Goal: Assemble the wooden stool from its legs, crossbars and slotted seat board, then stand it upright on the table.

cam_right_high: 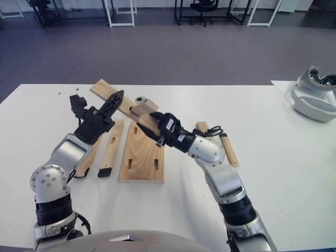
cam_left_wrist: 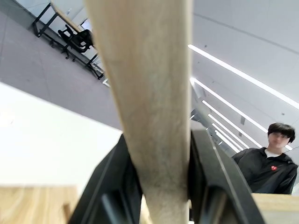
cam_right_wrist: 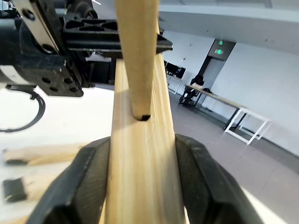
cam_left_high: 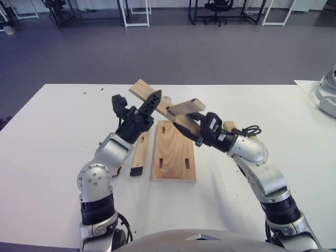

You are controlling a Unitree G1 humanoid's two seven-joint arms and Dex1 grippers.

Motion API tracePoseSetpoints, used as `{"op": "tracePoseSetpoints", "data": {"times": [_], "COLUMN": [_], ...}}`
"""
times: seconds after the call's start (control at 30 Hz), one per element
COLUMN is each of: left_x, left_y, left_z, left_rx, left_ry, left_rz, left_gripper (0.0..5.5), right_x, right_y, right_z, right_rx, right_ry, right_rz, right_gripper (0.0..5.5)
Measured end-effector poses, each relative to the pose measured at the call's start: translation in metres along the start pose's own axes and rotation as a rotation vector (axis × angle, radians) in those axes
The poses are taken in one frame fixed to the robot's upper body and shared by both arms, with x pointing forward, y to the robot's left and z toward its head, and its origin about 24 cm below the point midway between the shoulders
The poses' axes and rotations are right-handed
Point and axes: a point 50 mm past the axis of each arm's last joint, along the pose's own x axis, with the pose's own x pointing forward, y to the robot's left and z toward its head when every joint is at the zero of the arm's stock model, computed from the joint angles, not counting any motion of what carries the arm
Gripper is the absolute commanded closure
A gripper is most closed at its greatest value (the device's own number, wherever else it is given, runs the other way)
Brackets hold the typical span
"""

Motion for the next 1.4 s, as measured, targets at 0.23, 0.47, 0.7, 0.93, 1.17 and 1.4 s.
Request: {"op": "tracePoseSetpoints", "data": {"times": [0.23,0.47,0.7,0.93,1.17,1.4], "left_x": [-0.028,-0.047,-0.062,-0.082,-0.104,-0.092], "left_y": [-0.009,0.023,0.015,-0.002,0.002,0.003], "left_z": [-0.012,0.012,0.029,0.034,0.022,0.017], "left_rx": [0.043,0.107,0.140,0.197,0.190,0.261], "left_ry": [0.022,-0.140,-0.156,-0.034,0.029,0.034], "left_rz": [0.053,0.331,0.374,0.440,0.537,0.522], "left_gripper": [4.46,4.49,4.49,4.49,4.49,4.49], "right_x": [-0.013,-0.039,-0.057,-0.069,-0.057,-0.048], "right_y": [0.018,-0.004,-0.007,0.007,0.005,0.014], "right_z": [-0.012,-0.034,-0.048,-0.091,-0.095,-0.095], "right_rx": [0.018,0.010,0.000,-0.068,-0.121,-0.095], "right_ry": [-0.008,0.154,0.270,0.535,0.528,0.478], "right_rz": [0.047,-0.145,-0.167,-0.140,-0.108,-0.064], "right_gripper": [3.43,1.88,0.95,0.95,0.95,0.95]}}
